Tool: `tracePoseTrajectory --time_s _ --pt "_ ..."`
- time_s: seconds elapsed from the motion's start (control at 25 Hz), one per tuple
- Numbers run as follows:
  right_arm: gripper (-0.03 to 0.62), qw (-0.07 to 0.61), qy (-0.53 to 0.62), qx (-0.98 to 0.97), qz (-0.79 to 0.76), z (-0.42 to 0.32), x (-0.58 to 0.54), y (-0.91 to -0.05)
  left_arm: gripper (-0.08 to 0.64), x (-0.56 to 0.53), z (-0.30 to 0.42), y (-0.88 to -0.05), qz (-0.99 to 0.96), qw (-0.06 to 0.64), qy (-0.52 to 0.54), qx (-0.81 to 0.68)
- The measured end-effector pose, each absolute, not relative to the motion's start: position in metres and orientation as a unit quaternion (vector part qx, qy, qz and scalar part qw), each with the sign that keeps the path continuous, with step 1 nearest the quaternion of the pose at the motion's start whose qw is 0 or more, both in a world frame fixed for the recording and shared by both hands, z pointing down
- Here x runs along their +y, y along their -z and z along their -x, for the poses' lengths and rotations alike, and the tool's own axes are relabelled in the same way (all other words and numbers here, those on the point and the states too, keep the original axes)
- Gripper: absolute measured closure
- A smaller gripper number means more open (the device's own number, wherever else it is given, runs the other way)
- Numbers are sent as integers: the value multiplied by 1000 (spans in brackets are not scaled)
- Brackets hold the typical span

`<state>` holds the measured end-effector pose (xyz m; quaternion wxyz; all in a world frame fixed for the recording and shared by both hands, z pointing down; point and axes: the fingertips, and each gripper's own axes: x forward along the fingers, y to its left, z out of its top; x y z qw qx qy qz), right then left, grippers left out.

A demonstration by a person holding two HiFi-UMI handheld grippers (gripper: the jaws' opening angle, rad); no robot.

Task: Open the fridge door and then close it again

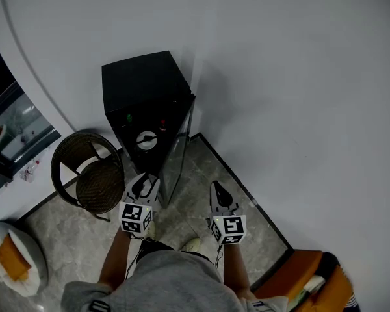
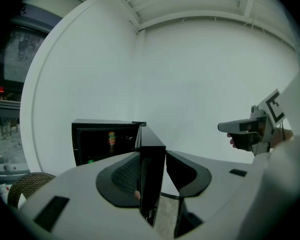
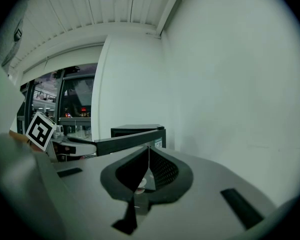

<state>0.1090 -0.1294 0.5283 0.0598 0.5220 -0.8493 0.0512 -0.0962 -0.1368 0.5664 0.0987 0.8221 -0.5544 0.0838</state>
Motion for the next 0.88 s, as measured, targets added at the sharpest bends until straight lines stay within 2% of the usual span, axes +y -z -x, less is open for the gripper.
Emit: tracePoseTrajectory --time_s 0.88 --pt "566 54 -53 -833 -548 -156 -109 -535 460 -120 36 -567 -842 100 -72 -525"
